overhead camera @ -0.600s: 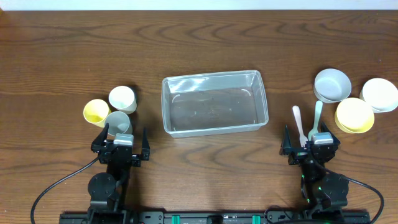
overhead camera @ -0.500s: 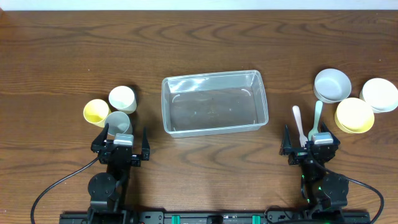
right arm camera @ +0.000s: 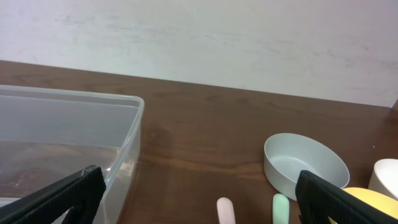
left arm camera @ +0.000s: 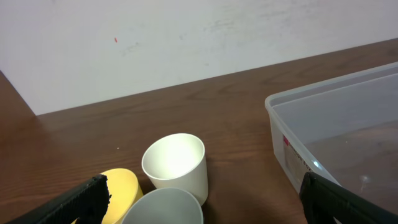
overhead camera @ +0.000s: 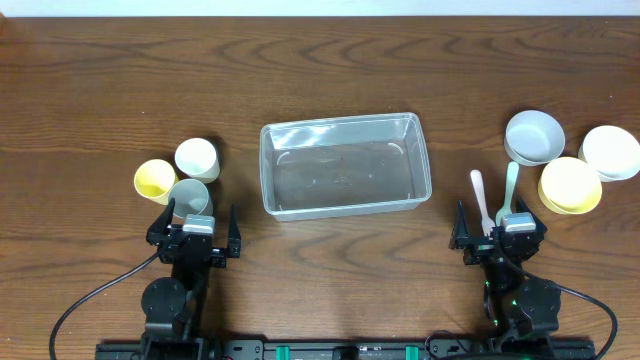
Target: Pack container
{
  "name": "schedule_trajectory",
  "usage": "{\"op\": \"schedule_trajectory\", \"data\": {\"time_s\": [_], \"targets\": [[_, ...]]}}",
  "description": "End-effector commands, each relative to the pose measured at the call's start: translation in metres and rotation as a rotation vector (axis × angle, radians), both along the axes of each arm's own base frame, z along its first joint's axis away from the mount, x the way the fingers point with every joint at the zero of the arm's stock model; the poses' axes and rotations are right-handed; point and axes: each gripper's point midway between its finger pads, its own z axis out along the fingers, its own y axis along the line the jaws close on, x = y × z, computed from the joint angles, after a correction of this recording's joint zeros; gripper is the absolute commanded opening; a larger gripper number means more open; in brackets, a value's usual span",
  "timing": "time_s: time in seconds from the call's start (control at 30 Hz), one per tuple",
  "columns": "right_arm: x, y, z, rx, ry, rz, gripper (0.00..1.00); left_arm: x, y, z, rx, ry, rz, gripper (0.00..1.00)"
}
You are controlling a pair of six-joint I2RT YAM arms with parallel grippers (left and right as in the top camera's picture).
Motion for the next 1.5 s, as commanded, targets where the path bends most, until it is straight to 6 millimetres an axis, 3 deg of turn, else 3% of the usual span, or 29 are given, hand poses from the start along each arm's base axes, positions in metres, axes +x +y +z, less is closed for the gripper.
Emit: {"op": "schedule_trajectory", "data": {"time_s": [0.0, 1.47], "targets": [[-0.0003, 0.0015, -0.0009, -0.016, 0.001, 0.008, 0.99, 0.0008, 0.0034, -0.0189, 0.021, 0.041, 0.015, 0.98], [-0.0008, 0.007, -0.0022, 0.019, 0.009, 0.037, 0.99, 0.0008, 0.0021, -0.0187, 0.02, 0.04, 0.008, 0.98]]}}
